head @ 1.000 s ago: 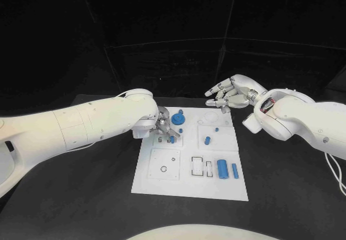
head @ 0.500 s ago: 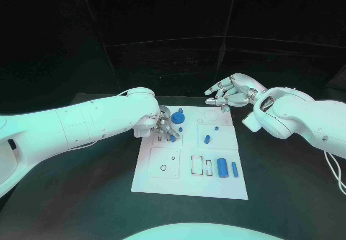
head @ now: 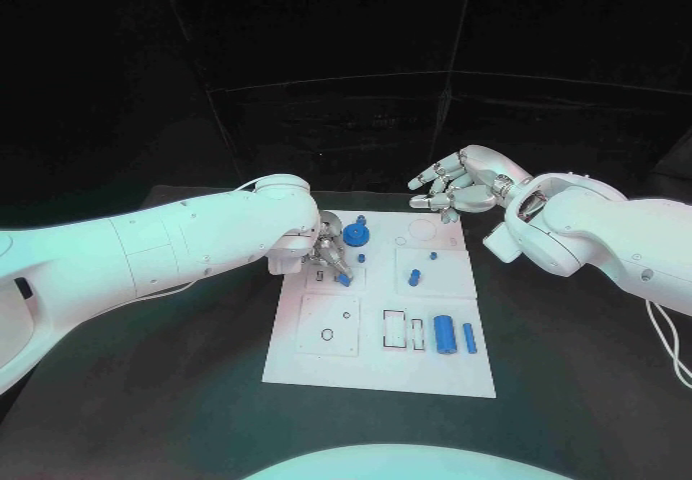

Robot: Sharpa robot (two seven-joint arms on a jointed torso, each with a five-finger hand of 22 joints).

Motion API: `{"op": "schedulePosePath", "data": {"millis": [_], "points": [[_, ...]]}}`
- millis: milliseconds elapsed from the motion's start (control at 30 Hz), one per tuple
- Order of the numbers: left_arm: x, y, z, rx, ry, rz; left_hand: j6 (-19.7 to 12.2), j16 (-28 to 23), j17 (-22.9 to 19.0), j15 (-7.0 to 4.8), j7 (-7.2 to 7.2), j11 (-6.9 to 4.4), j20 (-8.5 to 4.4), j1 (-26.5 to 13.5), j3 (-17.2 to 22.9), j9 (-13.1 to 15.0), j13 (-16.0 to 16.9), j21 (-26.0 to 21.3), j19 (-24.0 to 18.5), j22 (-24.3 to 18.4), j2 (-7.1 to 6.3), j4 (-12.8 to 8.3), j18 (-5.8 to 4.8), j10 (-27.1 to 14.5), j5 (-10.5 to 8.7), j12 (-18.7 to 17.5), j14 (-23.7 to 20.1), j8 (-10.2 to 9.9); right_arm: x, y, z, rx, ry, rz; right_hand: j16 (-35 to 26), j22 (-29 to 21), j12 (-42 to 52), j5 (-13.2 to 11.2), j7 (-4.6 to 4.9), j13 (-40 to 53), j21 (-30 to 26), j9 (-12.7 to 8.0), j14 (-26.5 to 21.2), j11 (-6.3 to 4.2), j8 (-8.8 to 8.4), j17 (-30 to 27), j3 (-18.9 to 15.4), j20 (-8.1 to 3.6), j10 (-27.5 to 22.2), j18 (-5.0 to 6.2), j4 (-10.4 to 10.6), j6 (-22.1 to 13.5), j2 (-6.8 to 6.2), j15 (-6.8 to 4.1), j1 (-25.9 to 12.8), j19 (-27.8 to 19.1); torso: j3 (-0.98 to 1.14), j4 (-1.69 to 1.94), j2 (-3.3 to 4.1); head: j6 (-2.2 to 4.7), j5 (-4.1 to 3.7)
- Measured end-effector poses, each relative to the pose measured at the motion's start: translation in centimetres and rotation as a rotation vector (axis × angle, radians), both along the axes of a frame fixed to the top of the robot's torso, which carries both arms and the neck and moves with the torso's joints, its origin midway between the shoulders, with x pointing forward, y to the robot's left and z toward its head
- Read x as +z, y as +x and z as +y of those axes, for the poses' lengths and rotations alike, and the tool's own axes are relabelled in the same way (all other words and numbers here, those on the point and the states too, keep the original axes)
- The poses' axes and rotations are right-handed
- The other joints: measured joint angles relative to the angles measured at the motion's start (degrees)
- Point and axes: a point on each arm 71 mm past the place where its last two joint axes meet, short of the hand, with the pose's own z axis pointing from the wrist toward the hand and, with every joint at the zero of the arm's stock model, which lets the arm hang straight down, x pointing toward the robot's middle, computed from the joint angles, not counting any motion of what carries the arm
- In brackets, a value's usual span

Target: Assemble the parts on the task board

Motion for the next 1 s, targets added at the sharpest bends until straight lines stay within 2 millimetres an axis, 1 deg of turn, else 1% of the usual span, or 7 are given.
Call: {"op": "schedulePosePath", "data": {"millis": [167,200,267,333,433,533,1000], "points": [[0.0,-0.1,0.1,-0.002,-0.008,-0.003,-0.7,0.0,0.0,0.00,0.68,0.18,0.00,2.1,6.4,-0.4,-1.1,0.0,0.0,0.0,-1.41,-2.2,0.00,-0.6,1.86,-1.4,0.0,-1.1,0.0,0.0,0.1,0.001,0.000,0.001,0.0,0.0,0.0,0.0,0.00,0.0,-0.1,0.0,0.0,0.00,0.00,0.0,0.0,0.00,0.0,0.00,0.0,0.0,0.00,0.00,0.0,0.0,-0.01,0.00,0.00,-0.09,-0.03],[0.0,-0.1,0.1,-0.001,-0.010,-0.005,-0.6,0.0,0.0,0.00,0.69,0.18,0.00,0.2,11.4,-0.3,-1.2,0.0,0.0,0.0,-3.51,-2.2,0.01,-0.6,1.87,-1.7,0.0,-1.1,0.0,0.0,0.1,0.001,0.000,0.001,0.0,0.0,0.0,0.2,0.00,0.0,-0.3,0.0,0.0,0.00,0.00,-0.1,0.0,0.18,0.0,0.00,0.0,0.0,0.00,0.00,0.0,-0.2,-0.02,0.01,0.00,-0.12,-0.05],[0.1,-0.1,0.2,0.000,-0.014,-0.008,-0.6,0.0,0.0,0.00,0.70,0.18,0.00,-2.1,17.2,0.0,-1.4,0.0,0.0,0.0,-6.01,-2.6,0.01,-0.6,1.87,-1.8,0.0,-1.2,0.0,0.0,0.1,0.001,-0.001,0.001,0.0,-0.1,0.0,0.2,0.00,0.0,-0.3,0.0,0.0,0.00,0.00,-0.1,0.0,0.22,0.0,0.00,0.0,0.0,0.00,0.00,0.0,-0.2,-0.02,0.02,0.00,-0.13,-0.07],[0.1,0.0,0.2,0.001,-0.020,-0.013,-0.6,0.0,0.0,0.00,0.70,0.27,0.00,-4.2,21.5,0.3,-1.5,0.0,0.0,0.0,-8.08,-2.6,0.00,-0.5,1.88,-1.8,0.0,-1.3,0.0,0.1,0.1,0.001,-0.001,0.001,0.0,-0.1,0.0,0.2,0.00,0.0,-0.3,0.0,0.0,0.00,0.00,-0.1,0.0,0.22,0.0,0.00,0.0,0.0,0.00,0.00,0.0,-0.2,-0.02,0.03,0.00,-0.13,-0.09],[0.1,0.0,0.3,0.005,-0.028,-0.020,-0.3,0.0,0.0,0.00,0.77,0.46,0.00,-6.2,24.8,0.7,-1.5,0.0,0.0,0.0,-10.01,-2.2,0.00,-0.3,1.90,-1.8,0.0,-1.3,0.0,0.1,0.1,0.001,-0.001,0.002,-0.3,-0.1,0.0,0.2,0.00,0.0,-0.3,0.0,0.0,0.00,0.00,-0.2,-0.1,0.22,0.0,0.00,0.1,0.0,0.00,0.00,0.0,-0.2,-0.02,0.03,0.00,-0.10,-0.09],[0.2,0.1,0.4,0.011,-0.035,-0.027,-0.2,0.0,0.0,0.01,0.68,0.45,0.00,-8.2,26.9,1.0,-1.6,0.0,0.0,0.0,-10.74,-1.9,0.01,-0.3,1.63,-1.8,0.0,-1.3,-0.1,0.1,0.1,0.001,-0.001,0.002,-0.3,-0.2,0.0,0.2,0.00,0.0,-0.3,0.0,0.0,0.00,0.00,-0.3,-0.1,0.22,0.0,0.00,0.1,0.0,0.00,0.00,0.0,-0.2,-0.02,0.03,0.00,-0.07,-0.09],[0.3,0.3,1.5,0.035,-0.063,-0.055,0.0,0.0,0.0,0.01,0.87,0.79,0.00,-12.2,29.1,1.6,-3.0,-0.7,0.0,-0.3,-11.97,-0.7,0.00,-0.7,1.39,-3.2,0.0,-1.3,-0.1,0.3,0.1,0.000,-0.004,0.004,-0.3,-0.2,0.0,0.2,0.00,0.0,-0.3,0.0,0.0,0.00,0.00,-0.4,-0.1,0.22,0.0,0.00,0.1,0.0,0.01,0.00,0.0,-0.2,0.02,0.03,0.00,0.13,-0.08]]}}
